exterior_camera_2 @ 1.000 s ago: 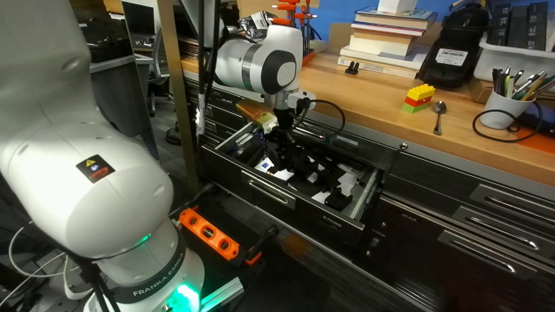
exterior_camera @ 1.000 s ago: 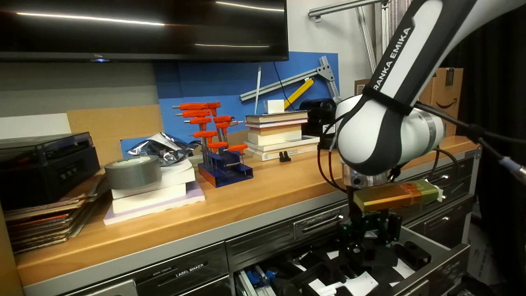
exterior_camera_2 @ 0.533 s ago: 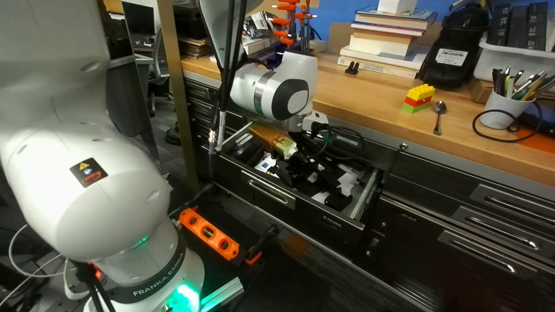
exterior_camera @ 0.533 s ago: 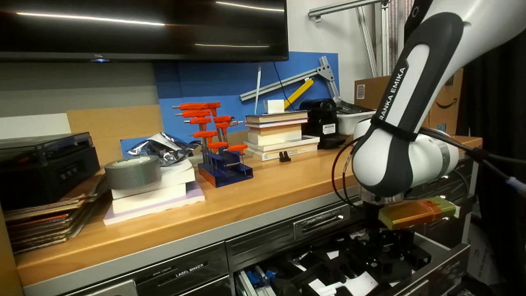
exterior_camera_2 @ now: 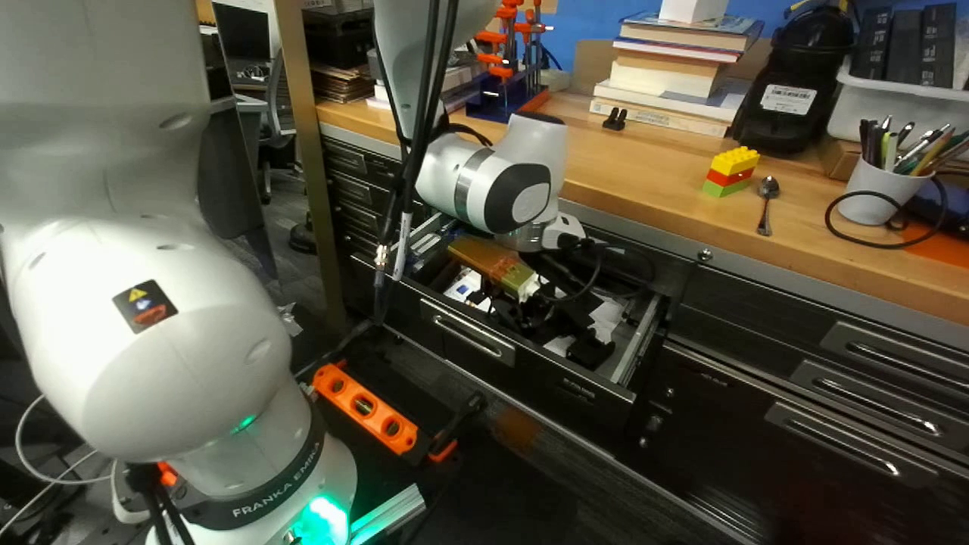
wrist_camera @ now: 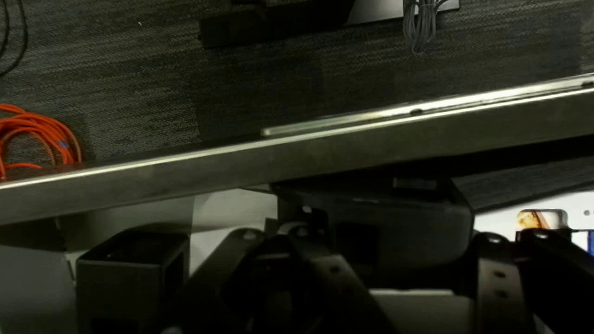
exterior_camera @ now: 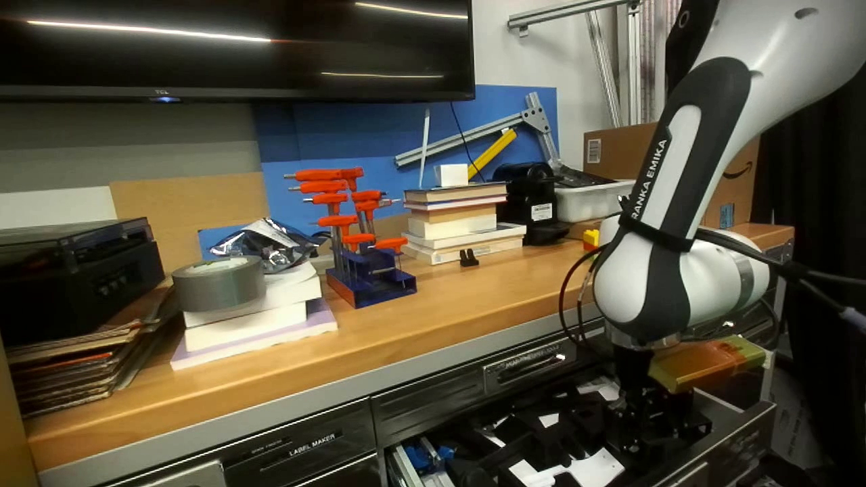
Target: Put the black objects into the drawer then close the drawer.
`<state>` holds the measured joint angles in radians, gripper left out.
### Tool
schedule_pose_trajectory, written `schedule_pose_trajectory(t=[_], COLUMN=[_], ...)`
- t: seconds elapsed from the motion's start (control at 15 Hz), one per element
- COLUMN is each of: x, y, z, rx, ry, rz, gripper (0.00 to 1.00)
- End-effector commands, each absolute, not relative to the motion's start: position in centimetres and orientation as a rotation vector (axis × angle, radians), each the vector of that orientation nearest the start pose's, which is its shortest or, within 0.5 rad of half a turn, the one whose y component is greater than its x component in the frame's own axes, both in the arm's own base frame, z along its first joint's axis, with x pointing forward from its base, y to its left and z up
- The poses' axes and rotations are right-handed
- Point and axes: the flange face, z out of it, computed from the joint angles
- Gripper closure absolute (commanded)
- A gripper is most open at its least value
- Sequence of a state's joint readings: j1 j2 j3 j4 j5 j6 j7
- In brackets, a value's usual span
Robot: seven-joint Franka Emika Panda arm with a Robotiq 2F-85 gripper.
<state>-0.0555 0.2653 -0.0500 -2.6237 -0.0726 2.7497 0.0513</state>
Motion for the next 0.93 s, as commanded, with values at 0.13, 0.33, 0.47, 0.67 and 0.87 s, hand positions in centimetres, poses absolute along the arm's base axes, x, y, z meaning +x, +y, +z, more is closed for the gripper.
schedule_pose_trajectory(t=[0.13, 0.33, 0.47, 0.67, 0.87], x=[41.1, 41.2, 41.4, 41.9, 42.4], y=[-5.9, -6.5, -6.7, -6.7, -7.0], z=[13.7, 14.1, 14.7, 16.1, 17.6], rx=[-3.147, -3.151, -3.162, -3.188, -3.225], ry=[0.135, 0.151, 0.165, 0.182, 0.190], rz=[0.221, 0.214, 0.202, 0.176, 0.137], gripper=[0.35, 0.12, 0.01, 0.00, 0.00])
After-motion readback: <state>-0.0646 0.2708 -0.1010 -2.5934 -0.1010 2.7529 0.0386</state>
